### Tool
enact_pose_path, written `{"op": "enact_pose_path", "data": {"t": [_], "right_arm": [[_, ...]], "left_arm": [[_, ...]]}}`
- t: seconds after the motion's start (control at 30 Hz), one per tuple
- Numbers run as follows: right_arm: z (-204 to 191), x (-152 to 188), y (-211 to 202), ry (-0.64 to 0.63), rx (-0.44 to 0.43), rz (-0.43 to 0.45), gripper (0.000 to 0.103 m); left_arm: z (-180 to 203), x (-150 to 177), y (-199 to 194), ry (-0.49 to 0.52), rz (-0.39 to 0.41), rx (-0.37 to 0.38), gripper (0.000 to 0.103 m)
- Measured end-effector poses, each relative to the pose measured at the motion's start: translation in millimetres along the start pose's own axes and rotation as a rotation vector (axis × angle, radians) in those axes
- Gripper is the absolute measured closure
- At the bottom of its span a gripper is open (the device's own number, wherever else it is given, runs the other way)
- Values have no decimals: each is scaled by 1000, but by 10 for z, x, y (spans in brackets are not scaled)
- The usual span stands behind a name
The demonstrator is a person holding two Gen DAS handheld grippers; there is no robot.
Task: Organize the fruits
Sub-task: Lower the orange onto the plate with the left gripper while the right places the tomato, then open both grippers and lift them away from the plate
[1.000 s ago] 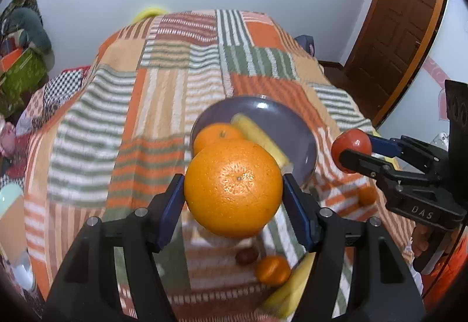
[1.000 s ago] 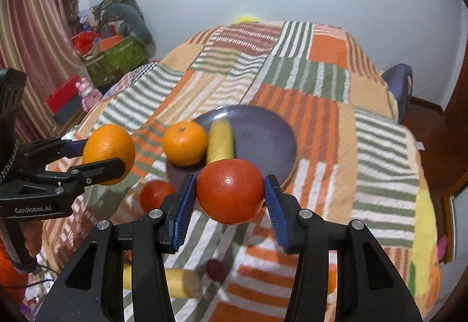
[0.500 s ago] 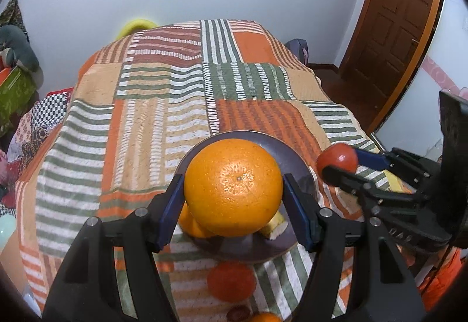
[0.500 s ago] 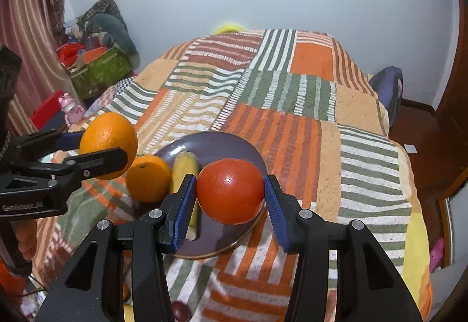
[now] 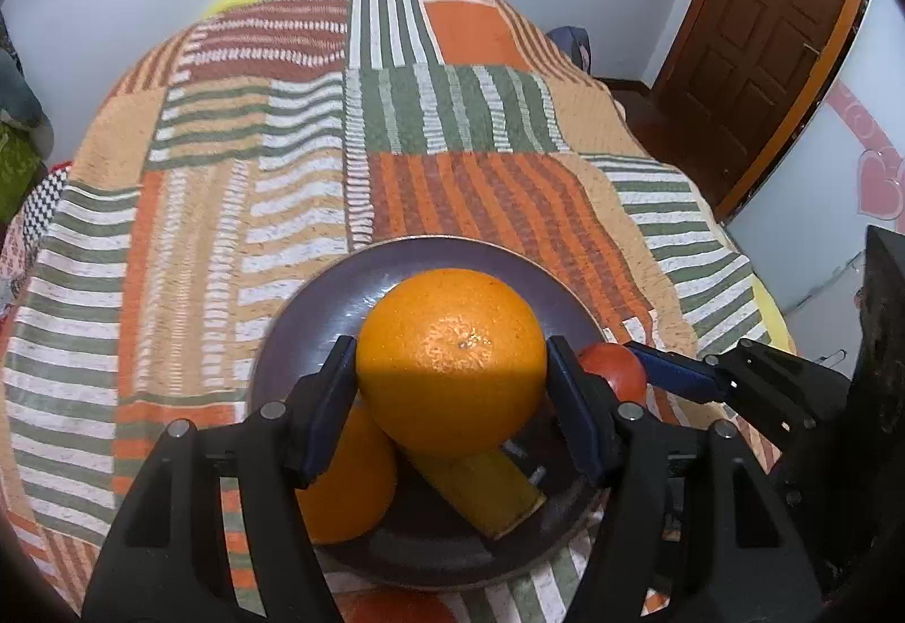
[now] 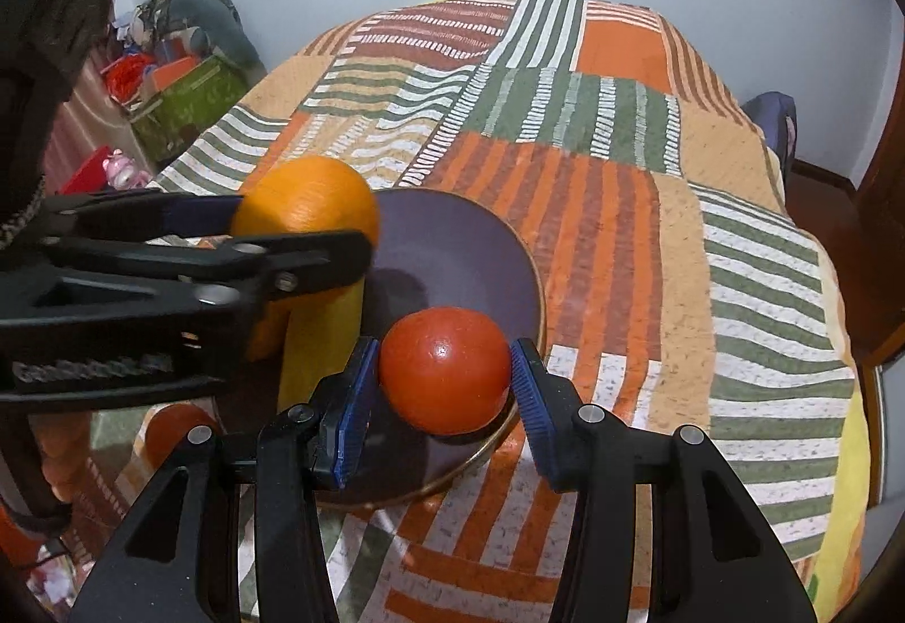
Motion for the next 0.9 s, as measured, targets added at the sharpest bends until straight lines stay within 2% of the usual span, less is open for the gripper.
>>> {"op": "enact_pose_path", "data": {"t": [0.4, 0.53, 0.6, 0.67, 0.9], "right_arm": [[22, 6, 62, 11, -15, -9, 58], [16, -4, 55, 2, -11, -14, 58], [18, -7, 39, -2, -8, -11, 55], [26, -9, 3, -7, 7, -1, 50], [50, -20, -156, -7, 27, 18, 50]], "left_arm": [[82, -70, 172, 31, -3, -22, 38], [89, -70, 199, 25, -16, -8, 37], [77, -61, 201, 26, -18, -18, 37], [59, -51, 181, 14, -17, -15, 37], [-20, -18, -143, -10, 35, -22, 37]]}}
Point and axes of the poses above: each gripper's, at about its wrist camera, not at the fingertips, and y roughly the way its jaws point, z to its right, x to its underside, the point moved 6 cm from there along y, roughly the way its jaws point, and after that the axes turned 3 degrees about -x, right-handed, at the moved point
